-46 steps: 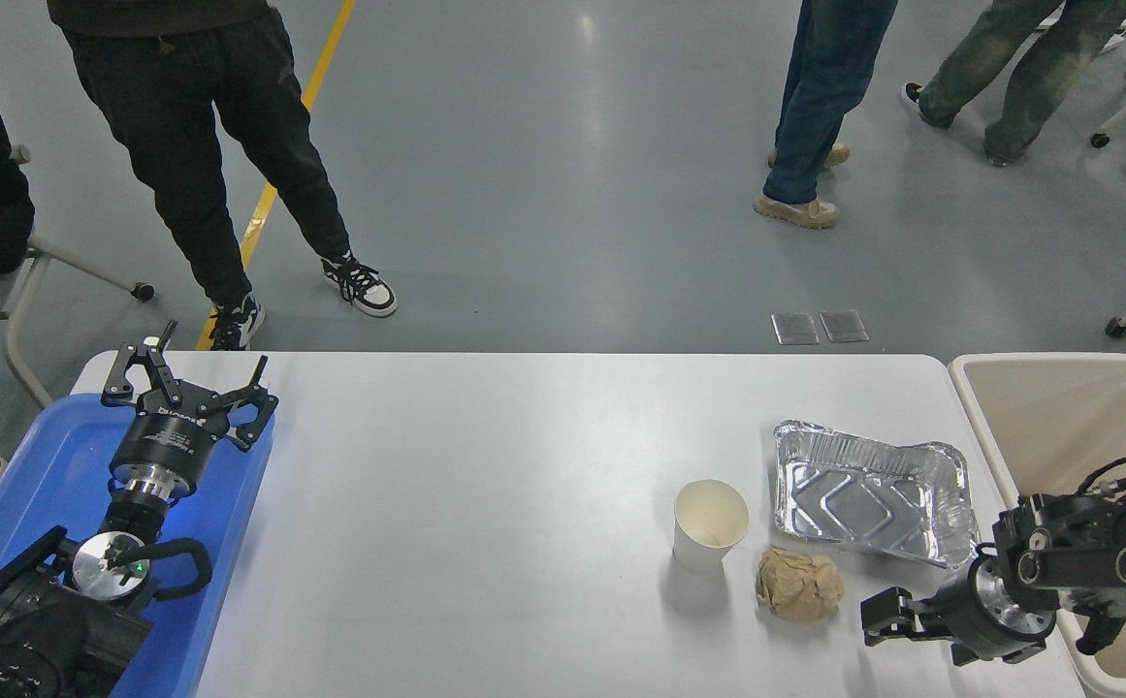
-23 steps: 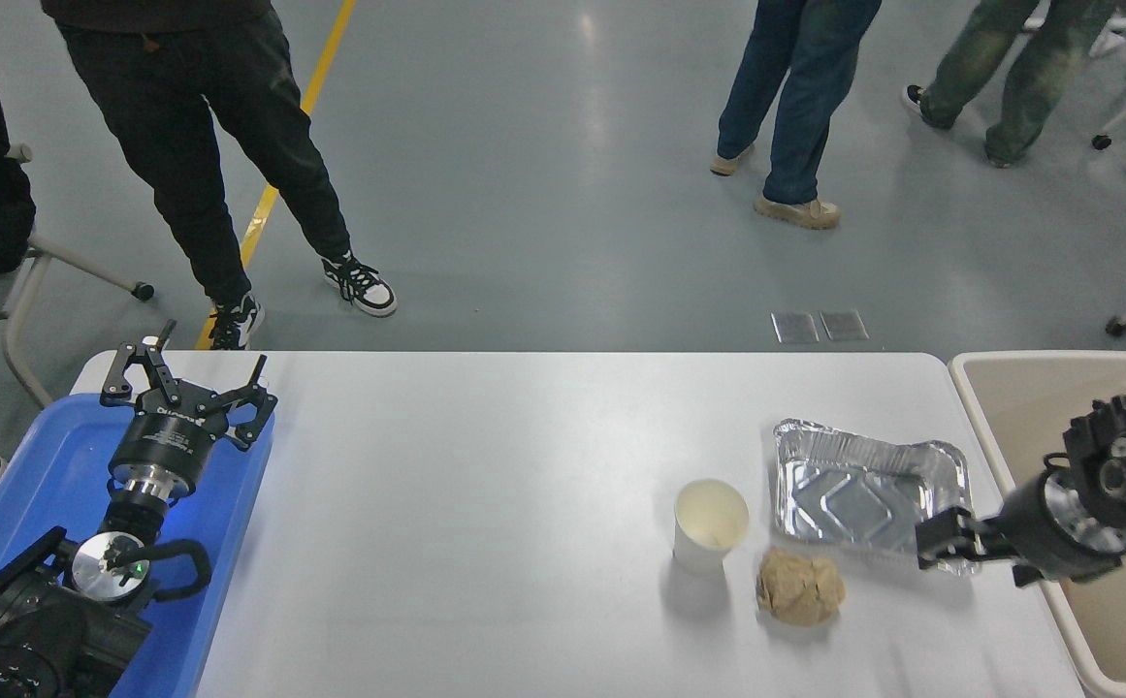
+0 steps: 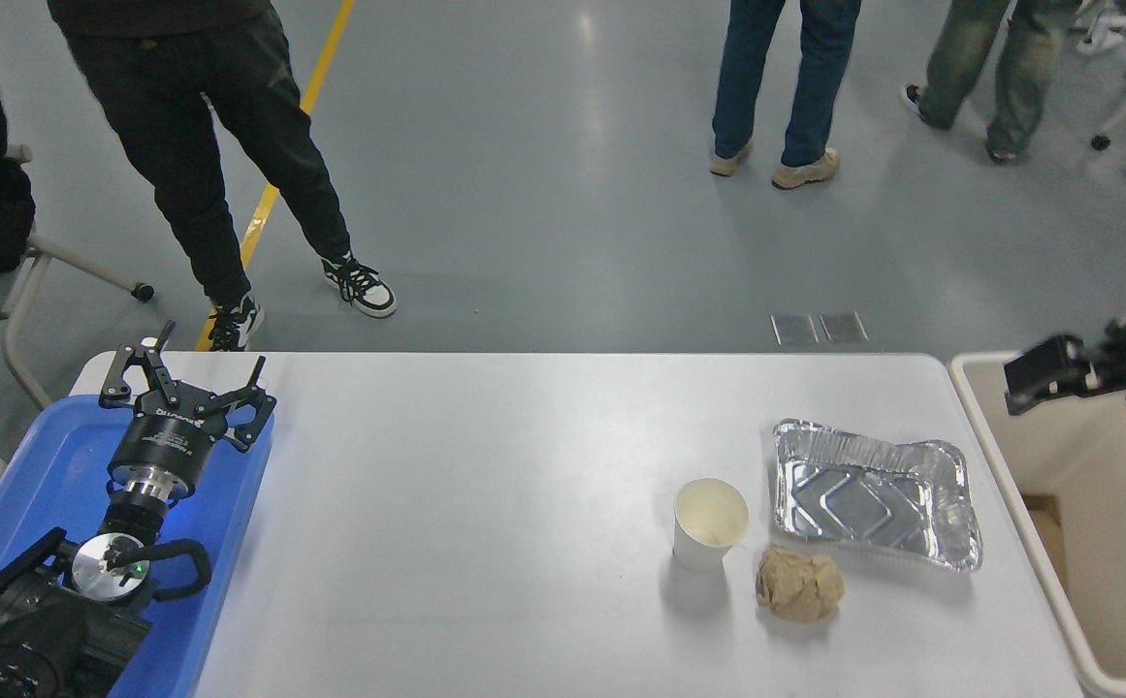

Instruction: Pick up paper cup place in dustbin

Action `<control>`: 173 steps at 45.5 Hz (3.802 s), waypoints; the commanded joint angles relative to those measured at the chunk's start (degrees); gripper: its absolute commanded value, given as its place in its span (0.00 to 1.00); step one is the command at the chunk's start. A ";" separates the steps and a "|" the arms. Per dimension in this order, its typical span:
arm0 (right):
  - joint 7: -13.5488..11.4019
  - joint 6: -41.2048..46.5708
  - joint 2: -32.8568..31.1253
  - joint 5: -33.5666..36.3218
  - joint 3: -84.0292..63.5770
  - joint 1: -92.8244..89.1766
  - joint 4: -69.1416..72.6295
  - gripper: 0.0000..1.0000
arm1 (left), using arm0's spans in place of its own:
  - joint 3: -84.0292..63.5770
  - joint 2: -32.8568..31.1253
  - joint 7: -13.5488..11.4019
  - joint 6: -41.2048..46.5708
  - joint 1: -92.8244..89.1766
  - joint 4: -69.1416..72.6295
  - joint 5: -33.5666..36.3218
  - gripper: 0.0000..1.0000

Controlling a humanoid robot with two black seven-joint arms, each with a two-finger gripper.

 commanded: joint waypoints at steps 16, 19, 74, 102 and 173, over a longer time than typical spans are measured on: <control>-0.30 -0.74 4.13 0.38 -1.34 1.55 -0.62 1.00 | 0.08 0.00 -0.05 0.00 -0.04 0.08 -0.08 0.99; -0.30 -5.04 4.04 0.20 -1.34 -2.23 -1.85 1.00 | -0.01 0.00 -0.05 0.00 -0.04 0.08 -0.08 0.99; -0.39 -20.70 20.74 3.37 26.61 -46.53 -19.25 1.00 | 0.17 0.00 0.03 0.00 -0.13 -0.01 0.01 0.99; -0.39 -22.81 22.67 3.10 28.99 -55.94 -25.23 1.00 | 0.17 0.00 0.03 0.00 -0.13 -0.01 0.01 0.99; -1.44 -11.30 10.90 12.77 17.39 -20.45 -5.99 0.00 | 0.17 0.09 0.12 0.00 -0.04 -0.01 0.01 0.99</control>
